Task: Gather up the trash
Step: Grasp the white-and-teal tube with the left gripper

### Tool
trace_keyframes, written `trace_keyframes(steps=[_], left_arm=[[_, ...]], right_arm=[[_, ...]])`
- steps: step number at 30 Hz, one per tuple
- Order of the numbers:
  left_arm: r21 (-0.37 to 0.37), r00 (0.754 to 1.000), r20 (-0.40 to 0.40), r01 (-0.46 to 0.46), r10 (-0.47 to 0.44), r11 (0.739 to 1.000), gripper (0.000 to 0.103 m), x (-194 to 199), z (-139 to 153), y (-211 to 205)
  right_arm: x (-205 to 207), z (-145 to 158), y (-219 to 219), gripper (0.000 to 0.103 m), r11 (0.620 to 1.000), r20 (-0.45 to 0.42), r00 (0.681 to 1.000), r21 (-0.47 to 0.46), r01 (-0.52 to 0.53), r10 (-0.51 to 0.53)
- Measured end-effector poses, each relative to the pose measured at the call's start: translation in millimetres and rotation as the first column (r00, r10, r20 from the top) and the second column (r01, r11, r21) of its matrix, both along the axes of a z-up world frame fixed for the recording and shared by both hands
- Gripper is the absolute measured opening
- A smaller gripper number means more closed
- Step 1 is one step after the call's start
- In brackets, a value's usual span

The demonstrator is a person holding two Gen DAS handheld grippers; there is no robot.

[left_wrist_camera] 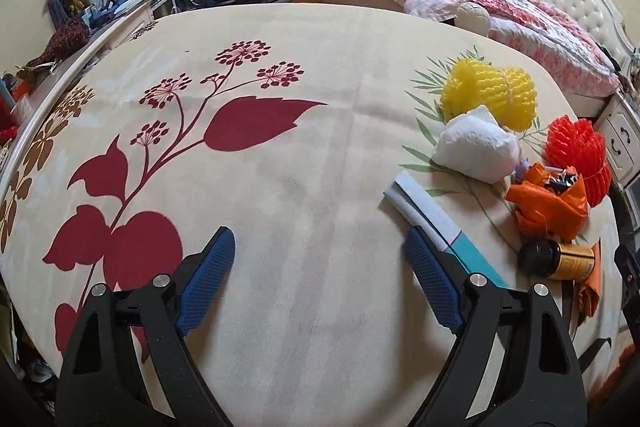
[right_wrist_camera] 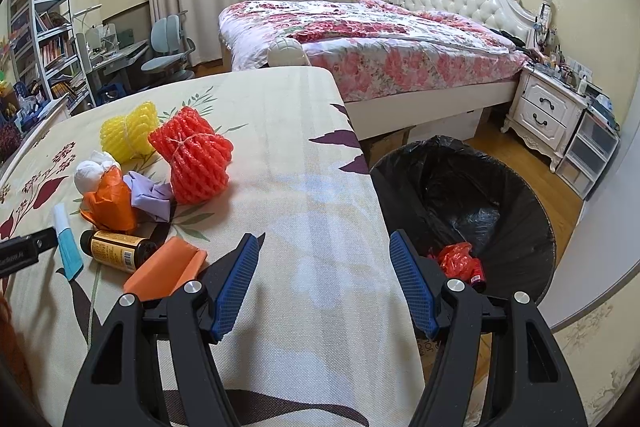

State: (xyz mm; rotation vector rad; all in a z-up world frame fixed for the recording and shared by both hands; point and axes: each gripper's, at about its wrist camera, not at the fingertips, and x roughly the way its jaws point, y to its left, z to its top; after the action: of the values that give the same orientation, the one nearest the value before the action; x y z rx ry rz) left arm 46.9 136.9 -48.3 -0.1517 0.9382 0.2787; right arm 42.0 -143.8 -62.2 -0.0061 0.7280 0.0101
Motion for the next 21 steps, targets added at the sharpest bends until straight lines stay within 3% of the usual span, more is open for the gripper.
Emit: trace_keyframes(steps=[4, 10, 17, 21], left_arm=[[-0.007, 1.000, -0.001, 0.002, -0.002, 1.000, 0.085, 11, 1, -2], [-0.040, 0.999, 0.026, -0.016, 0.018, 0.999, 0.084, -2, 11, -3], [-0.060, 0.998, 0.011, 0.054, -0.054, 0.997, 0.079, 4, 6, -30], [-0.029, 0.997, 0.008, 0.074, -0.074, 0.997, 0.076, 6, 3, -37]], right_arm=[[0, -1, 1, 0.066, 1.000, 0.000, 1.000, 0.000, -0.001, 0.001], [1, -2, 1, 0.066, 1.000, -0.002, 1.000, 0.001, -0.003, 0.003], [1, -5, 2, 0.066, 1.000, -0.002, 1.000, 0.012, -0.002, 0.002], [0, -5, 1, 0.066, 1.000, 0.000, 1.000, 0.005, -0.005, 0.005]])
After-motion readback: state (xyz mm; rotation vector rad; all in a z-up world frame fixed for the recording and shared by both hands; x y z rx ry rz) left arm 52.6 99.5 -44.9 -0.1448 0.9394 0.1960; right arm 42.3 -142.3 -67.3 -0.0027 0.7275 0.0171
